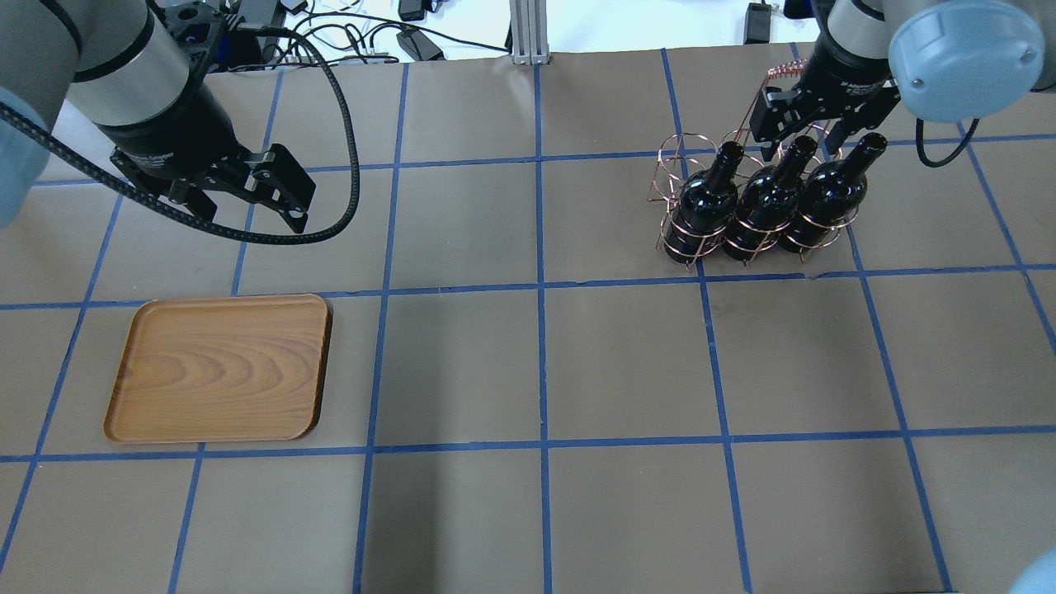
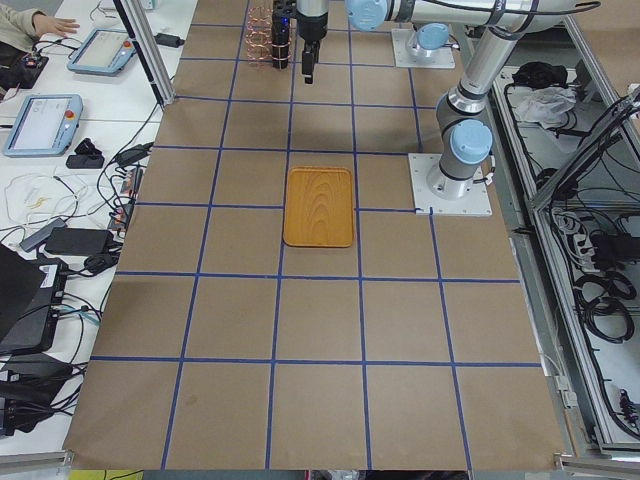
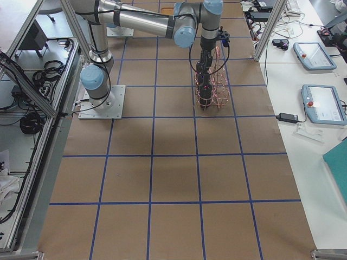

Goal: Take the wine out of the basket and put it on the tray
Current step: 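Grasp the middle dark wine bottle by its neck with the right gripper and lift it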

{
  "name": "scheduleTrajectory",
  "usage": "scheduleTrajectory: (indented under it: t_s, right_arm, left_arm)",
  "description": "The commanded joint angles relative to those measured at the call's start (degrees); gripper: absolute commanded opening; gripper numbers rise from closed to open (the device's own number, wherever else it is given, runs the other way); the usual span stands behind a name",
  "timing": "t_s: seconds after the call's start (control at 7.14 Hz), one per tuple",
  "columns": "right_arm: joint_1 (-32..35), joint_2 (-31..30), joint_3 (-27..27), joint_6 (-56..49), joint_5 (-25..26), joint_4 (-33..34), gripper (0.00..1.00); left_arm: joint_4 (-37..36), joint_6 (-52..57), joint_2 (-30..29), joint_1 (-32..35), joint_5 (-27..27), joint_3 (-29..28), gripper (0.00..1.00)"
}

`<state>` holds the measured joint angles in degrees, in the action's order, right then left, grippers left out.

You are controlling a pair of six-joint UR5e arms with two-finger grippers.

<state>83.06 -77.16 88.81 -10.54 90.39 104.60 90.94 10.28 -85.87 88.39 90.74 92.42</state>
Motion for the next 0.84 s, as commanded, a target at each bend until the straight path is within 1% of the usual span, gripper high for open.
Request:
scheduleTrajectory:
  t_s: [0.0, 0.14, 0.28, 0.56, 0.7]
  right_arm:
    - [0.0, 0.5, 0.0, 0.1, -0.6, 0.2, 0.75]
    - [0.1, 0.5, 0.0, 0.1, 0.0, -0.2, 0.64]
    - [0.1, 0.5, 0.2, 0.1, -0.2, -0.4, 0.57]
    - [0.1, 0.5, 0.5, -0.3, 0.0, -0.7, 0.56]
    - [0.1, 0.7, 0.4, -1.0, 0.1, -0.6, 0.45]
  left_arm:
    - [-0.1, 0.0, 0.0, 0.0, 0.0, 0.1, 1.00]
    - [-0.1, 0.0, 0.1, 0.0, 0.1, 0.1, 1.00]
    - [-0.1, 0.0, 0.1, 0.0, 0.1, 0.1, 1.00]
    - [0.0, 0.0, 0.0, 0.0, 0.1, 0.1, 1.00]
    - [0.0, 0.0, 0.1, 0.0, 0.1, 0.7, 1.00]
